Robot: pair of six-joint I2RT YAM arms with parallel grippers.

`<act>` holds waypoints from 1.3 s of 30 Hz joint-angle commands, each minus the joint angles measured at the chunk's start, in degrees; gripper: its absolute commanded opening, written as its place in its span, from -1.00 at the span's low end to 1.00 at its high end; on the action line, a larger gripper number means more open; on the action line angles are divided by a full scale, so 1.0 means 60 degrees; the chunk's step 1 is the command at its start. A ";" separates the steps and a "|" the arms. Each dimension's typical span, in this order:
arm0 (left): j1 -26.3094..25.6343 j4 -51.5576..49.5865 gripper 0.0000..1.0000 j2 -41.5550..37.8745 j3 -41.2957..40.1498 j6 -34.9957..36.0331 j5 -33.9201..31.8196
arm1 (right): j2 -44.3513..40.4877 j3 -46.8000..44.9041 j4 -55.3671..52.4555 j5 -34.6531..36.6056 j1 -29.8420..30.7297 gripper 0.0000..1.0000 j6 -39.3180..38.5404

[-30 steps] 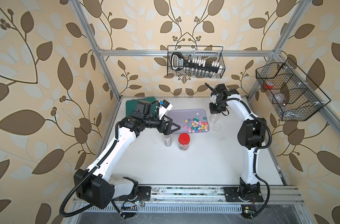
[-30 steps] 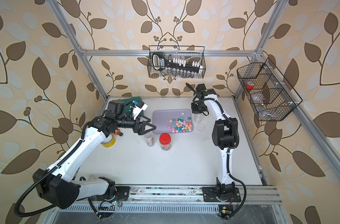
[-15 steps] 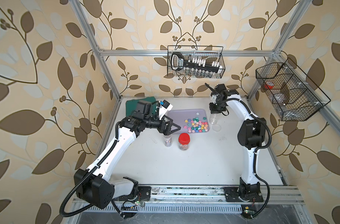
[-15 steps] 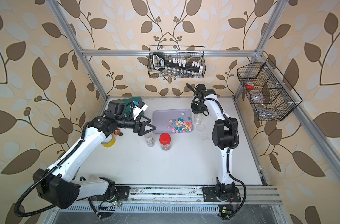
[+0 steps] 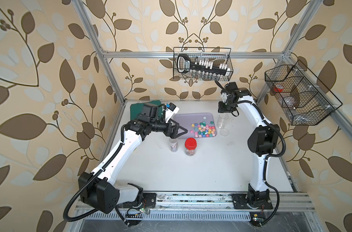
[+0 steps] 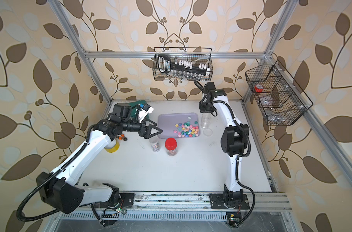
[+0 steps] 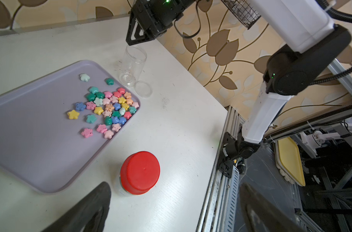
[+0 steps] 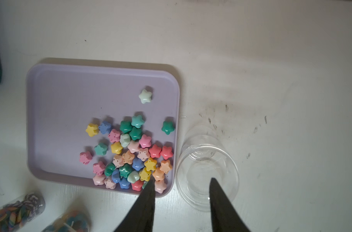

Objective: Pour the candies out of the jar
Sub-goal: Place the jar at the center of the board, then pick up the jar from the center of the board.

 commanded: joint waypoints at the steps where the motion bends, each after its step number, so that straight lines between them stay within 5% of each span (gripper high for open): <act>1: 0.0005 0.0167 0.98 0.0064 0.0735 -0.0143 -0.0687 | -0.0765 0.0168 -0.0117 0.0126 0.0255 0.23 -0.0059; 10: 0.0005 -0.0856 0.98 0.0066 0.1975 -0.0565 -0.3255 | -0.2717 -0.1941 0.0763 -0.0029 0.1275 0.80 0.0038; 21: 0.0006 -0.0910 0.98 -0.0428 0.1285 -0.1607 -0.4825 | -0.5079 -0.5855 0.2917 -0.0665 0.2603 0.88 0.0716; 39: 0.0004 0.0378 0.98 -0.0518 -0.0087 -0.2185 -0.6177 | -0.7095 -0.8145 0.3591 0.0164 0.4760 0.87 0.1910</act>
